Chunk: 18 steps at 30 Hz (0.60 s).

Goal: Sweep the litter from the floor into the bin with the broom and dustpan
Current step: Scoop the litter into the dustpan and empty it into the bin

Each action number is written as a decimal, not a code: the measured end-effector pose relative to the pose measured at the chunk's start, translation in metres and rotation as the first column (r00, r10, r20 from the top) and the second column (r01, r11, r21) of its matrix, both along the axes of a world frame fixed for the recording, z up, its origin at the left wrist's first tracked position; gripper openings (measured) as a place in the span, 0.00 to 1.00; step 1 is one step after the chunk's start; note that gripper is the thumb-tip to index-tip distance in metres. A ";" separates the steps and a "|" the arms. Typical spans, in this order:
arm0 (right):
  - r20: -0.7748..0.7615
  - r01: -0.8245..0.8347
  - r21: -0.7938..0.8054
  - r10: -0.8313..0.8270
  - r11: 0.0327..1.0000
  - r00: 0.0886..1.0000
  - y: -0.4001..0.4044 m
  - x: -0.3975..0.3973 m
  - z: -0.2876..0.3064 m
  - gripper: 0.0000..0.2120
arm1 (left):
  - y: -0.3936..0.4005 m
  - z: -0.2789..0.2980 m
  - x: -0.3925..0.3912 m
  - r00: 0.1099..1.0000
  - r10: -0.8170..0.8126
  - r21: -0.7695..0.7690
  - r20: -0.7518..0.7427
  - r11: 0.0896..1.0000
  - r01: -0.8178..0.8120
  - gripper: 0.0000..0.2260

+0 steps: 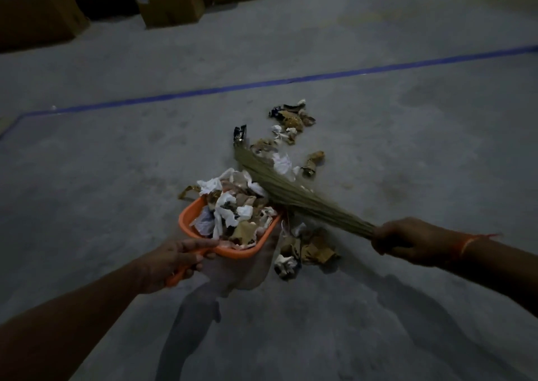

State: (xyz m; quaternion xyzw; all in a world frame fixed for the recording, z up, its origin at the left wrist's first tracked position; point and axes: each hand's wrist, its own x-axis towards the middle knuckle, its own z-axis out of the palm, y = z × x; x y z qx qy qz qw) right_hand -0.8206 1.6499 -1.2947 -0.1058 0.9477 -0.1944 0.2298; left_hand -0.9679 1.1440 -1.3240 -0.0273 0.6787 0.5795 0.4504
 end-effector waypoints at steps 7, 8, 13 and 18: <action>-0.027 0.019 -0.019 -0.019 1.000 0.999 -0.003 0.058 -0.008 0.07 | 0.028 0.021 0.000 0.997 -0.057 -0.014 -0.053 0.998 0.056 0.19; -0.027 0.039 -0.014 -0.039 0.999 0.999 -0.002 0.066 -0.001 0.07 | 0.033 0.030 0.002 0.996 -0.074 -0.022 -0.056 0.997 0.072 0.19; -0.046 0.151 0.008 -0.151 0.988 0.988 0.000 0.125 0.066 0.06 | 0.064 0.100 0.025 0.989 -0.136 -0.039 -0.066 0.990 0.133 0.19; -0.063 0.302 -0.021 -0.302 0.953 0.951 -0.002 0.205 0.159 0.08 | 0.097 0.201 0.057 0.974 -0.226 -0.042 -0.034 0.974 0.224 0.18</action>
